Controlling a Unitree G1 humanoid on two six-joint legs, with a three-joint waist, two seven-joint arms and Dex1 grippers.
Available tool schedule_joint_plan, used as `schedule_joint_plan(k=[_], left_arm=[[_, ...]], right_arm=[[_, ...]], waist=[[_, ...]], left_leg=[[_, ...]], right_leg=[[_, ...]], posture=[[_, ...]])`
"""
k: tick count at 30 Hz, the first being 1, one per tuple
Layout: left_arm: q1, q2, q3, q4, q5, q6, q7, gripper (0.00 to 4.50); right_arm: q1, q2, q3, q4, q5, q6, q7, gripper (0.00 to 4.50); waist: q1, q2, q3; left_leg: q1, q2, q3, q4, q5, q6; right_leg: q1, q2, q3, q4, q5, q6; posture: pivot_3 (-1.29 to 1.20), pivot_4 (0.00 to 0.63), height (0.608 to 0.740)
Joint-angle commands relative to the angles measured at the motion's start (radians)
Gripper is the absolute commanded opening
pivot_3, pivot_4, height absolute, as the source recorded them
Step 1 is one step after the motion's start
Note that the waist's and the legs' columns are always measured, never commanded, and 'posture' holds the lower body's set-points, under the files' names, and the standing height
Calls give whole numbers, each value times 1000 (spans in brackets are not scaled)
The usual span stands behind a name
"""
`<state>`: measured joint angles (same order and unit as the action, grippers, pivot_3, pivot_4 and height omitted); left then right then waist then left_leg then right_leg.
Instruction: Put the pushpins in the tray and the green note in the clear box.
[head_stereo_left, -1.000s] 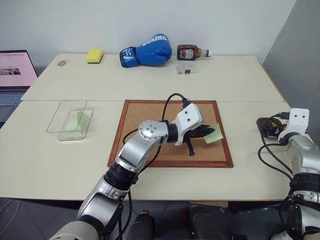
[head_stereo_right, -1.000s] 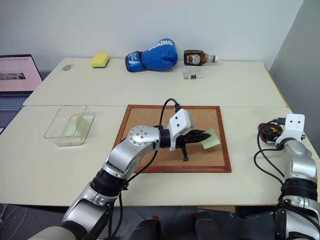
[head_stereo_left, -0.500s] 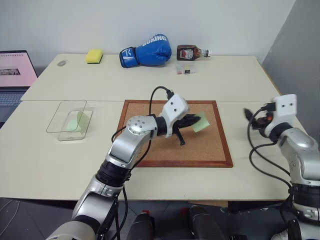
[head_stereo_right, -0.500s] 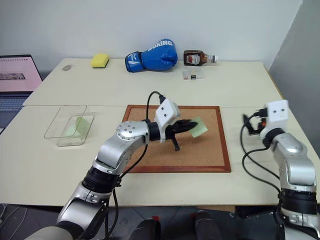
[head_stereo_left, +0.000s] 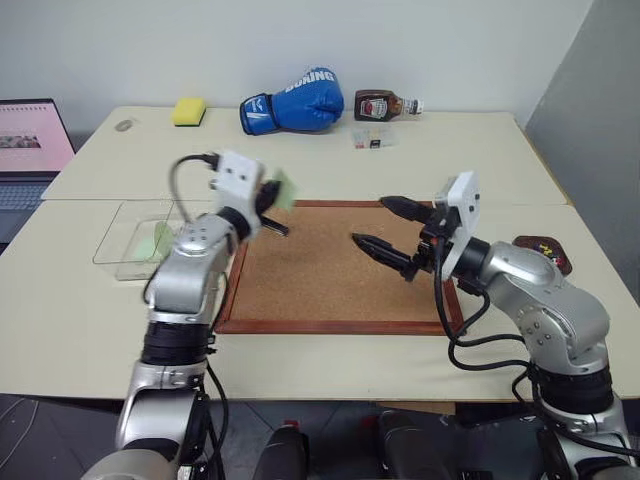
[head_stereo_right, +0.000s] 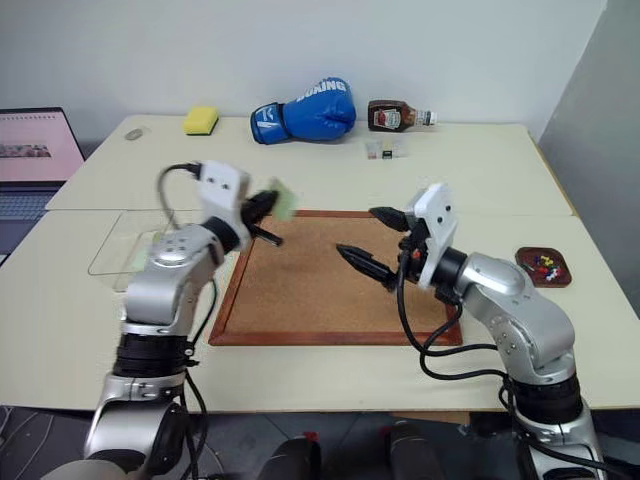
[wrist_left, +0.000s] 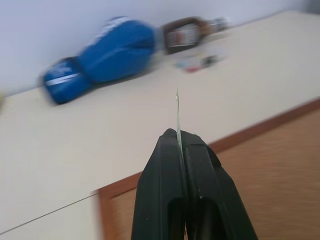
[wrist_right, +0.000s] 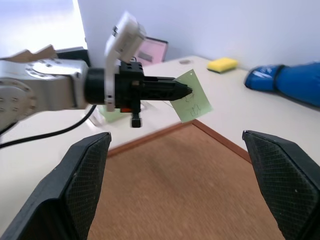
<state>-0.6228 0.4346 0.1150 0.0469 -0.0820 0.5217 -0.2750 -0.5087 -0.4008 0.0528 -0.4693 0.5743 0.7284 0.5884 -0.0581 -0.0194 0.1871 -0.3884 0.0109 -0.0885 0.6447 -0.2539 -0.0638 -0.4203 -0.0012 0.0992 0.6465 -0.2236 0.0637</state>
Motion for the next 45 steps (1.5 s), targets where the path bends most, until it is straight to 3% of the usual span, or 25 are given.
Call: schedule_joint_plan(k=[1, 5, 14, 15, 31, 37, 45], left_arm=[[8, 56, 102, 12, 84, -49, 156, 0], [6, 76, 192, 45, 103, -33, 272, 0], [22, 55, 260, 109, 87, 13, 370, 0], [19, 53, 270, 122, 79, 14, 376, 400], [10, 59, 287, 181, 37, 2, 396, 3337], [57, 1, 189, 20, -44, -57, 223, 4487], [264, -152, 48, -305, -113, 26, 157, 4487]], right_arm=[[-42, 29, 11, -15, 32, -5, 6, 4459], [-76, 66, 11, -2, 50, 7, -5, 4459], [-80, 70, 10, 1, 45, 8, -16, 4459], [-78, 69, 9, -2, 45, 10, -20, 4500], [-64, 64, -19, -15, 67, 36, -66, 4500], [-18, 35, -23, -14, -24, 23, -149, 4500], [194, 74, -37, -21, -275, -49, -422, 4500]], waist=[[1, 0, 0], [2, 0, 0], [11, -1, 0], [10, -1, 0], [7, -1, 0], [14, -1, 0], [15, -2, -1]], left_leg=[[0, 0, 0, 0, 0, 0], [-2, 0, -2, 1, 0, 0], [-2, -1, -3, 1, 0, 0], [-2, 0, -3, 1, 0, 0], [-2, 0, -4, 1, 0, 0], [-3, -1, -4, 1, 0, 0], [-4, -1, -1, 0, 0, -1]], right_leg=[[0, 0, 0, 0, 0, 0], [-1, -1, -2, 0, 0, -1], [0, -1, -3, 0, 1, -1], [0, -1, -4, 1, 1, -1], [0, -1, -4, 1, 1, -1], [0, -1, -4, 0, 1, -1], [-2, -2, -2, -1, 3, -5]], posture=[[0, 150, 740], [0, 150, 740], [0, 150, 740], [0, 150, 740], [0, 150, 740], [0, 150, 740], [0, 150, 740]])
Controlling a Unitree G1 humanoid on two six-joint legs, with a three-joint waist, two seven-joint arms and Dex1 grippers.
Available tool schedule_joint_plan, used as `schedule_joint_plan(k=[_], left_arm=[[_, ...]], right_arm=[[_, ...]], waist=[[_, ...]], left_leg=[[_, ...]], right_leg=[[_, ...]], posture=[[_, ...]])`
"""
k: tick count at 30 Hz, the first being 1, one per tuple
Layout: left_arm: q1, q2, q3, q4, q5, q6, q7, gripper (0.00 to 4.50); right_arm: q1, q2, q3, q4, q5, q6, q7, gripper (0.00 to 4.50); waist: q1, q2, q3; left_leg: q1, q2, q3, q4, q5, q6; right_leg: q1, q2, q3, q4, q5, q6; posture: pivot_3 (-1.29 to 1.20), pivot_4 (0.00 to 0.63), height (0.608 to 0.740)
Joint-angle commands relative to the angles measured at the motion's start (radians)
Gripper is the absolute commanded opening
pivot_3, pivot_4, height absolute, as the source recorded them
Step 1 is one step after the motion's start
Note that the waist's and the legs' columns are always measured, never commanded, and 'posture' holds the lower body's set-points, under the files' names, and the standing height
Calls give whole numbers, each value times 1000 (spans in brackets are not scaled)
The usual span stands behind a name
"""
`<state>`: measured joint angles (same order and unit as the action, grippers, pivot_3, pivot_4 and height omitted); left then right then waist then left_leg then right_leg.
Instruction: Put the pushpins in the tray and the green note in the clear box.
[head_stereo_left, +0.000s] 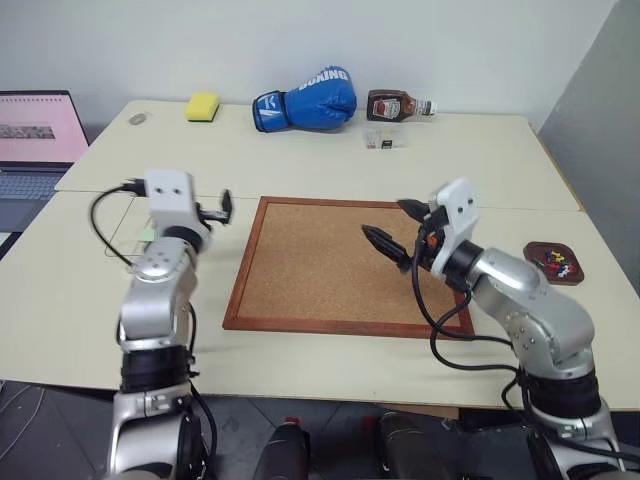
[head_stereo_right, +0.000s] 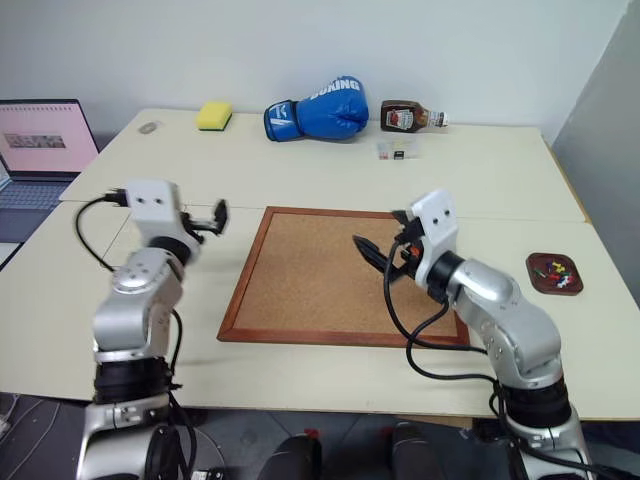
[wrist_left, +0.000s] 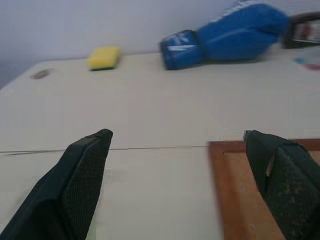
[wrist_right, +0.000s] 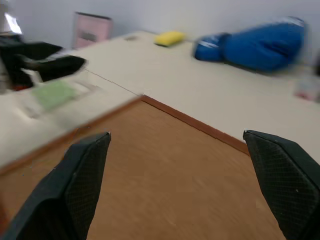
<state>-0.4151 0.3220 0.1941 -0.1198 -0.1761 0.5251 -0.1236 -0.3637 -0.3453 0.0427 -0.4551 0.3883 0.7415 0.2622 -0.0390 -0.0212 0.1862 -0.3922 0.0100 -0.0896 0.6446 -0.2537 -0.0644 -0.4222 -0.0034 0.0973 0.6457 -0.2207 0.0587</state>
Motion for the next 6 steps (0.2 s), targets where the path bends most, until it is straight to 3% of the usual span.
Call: schedule_joint_plan(k=[1, 6], left_arm=[[91, -72, -49, -182, -18, 34, 26, 4487], [209, -205, -105, -295, -9, 75, 104, 4487]], right_arm=[[87, 28, -29, -40, -118, -81, -125, 4500], [203, 81, -38, -78, -198, -115, -218, 4500]], waist=[[-7, 0, 0], [-8, 0, 0]], left_leg=[[0, 1, 0, 0, 0, 0], [2, 0, 1, 1, 0, 0]], right_leg=[[0, 1, 0, 0, -1, 1], [2, 1, 1, 0, -3, 5]], posture=[[0, 150, 740], [0, 150, 740]])
